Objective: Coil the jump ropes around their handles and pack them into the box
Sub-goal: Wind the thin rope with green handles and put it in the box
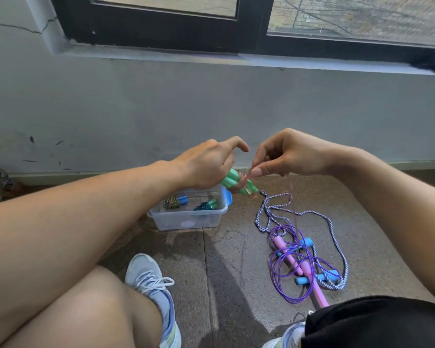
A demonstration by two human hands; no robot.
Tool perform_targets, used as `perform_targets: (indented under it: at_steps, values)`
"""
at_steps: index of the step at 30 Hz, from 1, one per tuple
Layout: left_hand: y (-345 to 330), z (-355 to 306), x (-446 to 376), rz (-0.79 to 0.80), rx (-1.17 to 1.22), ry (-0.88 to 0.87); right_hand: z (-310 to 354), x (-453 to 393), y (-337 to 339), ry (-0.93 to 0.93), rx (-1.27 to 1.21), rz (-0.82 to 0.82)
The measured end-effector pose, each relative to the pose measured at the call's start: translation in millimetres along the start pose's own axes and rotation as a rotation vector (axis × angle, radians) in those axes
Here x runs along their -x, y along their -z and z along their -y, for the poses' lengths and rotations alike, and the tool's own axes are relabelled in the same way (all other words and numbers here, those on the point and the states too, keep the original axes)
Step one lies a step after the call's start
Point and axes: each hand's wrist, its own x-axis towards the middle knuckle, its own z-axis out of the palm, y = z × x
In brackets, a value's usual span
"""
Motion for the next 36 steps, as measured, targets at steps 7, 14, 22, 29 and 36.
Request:
perform_targets:
  at_steps: [7,14,22,29,36]
  values:
    - [-4.0,-12.2,-5.4,-0.164,0.35,-0.018,-36.4,-9.4,-25.0,-0.039,-0.579,-0.154]
    - [-13.4,7.3,-18.3,-0.568,0.523,0.444,-19.4,-25.5,-72.7,-0.194,-0.589,-0.12]
    - [-9.3,57.3,0.0,-0.534,0.09,0.696,13.5,-10.9,-97.9,-0.242,-0.302,0.102]
    - [-12.4,46.2,7.8,-0.185,-0.055,0.153,25.5,-15.2,-58.0,-0.043,0.092,-0.208]
    - [-6.5,15.7,2.9,-0.255,0.252,-0.044,-16.3,-16.8,-35.6,-0.017,-0.207,-0.319]
